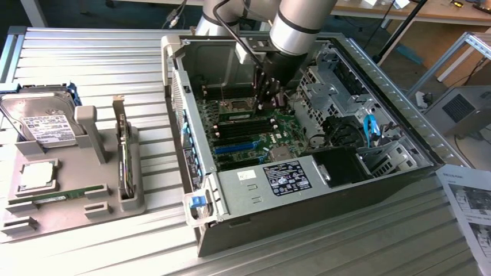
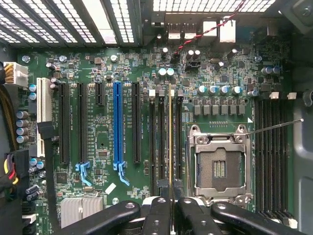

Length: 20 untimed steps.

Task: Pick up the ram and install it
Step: 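Insert the ram into the slot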

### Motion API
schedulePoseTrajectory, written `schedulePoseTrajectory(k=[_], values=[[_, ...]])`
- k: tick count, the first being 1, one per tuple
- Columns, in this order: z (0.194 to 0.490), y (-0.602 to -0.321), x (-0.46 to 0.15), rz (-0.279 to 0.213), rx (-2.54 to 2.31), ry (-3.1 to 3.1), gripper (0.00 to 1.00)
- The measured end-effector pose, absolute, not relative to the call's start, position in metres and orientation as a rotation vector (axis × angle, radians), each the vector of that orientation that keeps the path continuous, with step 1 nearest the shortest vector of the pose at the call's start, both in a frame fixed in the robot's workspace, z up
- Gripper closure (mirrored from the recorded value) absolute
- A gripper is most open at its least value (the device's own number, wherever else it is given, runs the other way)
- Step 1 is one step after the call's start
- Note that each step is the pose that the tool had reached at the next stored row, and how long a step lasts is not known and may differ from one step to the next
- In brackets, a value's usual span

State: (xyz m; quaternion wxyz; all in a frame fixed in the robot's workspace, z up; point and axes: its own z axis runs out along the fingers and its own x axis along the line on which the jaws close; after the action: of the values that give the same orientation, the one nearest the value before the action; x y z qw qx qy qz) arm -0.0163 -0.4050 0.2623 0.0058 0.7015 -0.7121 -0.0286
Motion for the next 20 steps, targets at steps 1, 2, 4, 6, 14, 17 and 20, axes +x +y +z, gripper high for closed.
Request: schedulePoseTrajectory(k=[1,2,4,6,14,17,20], values=[[0.2616,-0.405,-0.0163,-0.09,2.196,-2.229,0.88],[0.2609,-0.405,-0.0163,-0.09,2.196,-2.229,0.88],[0.2592,-0.405,-0.0163,-0.09,2.196,-2.229,0.88],[0.2589,-0.405,-0.0163,-0.089,2.195,-2.229,0.88],[0.2587,-0.405,-0.0148,-0.089,2.195,-2.229,0.88],[0.2587,-0.405,-0.011,-0.09,2.196,-2.229,0.88],[0.2587,-0.405,-0.0097,-0.09,2.196,-2.229,0.88]])
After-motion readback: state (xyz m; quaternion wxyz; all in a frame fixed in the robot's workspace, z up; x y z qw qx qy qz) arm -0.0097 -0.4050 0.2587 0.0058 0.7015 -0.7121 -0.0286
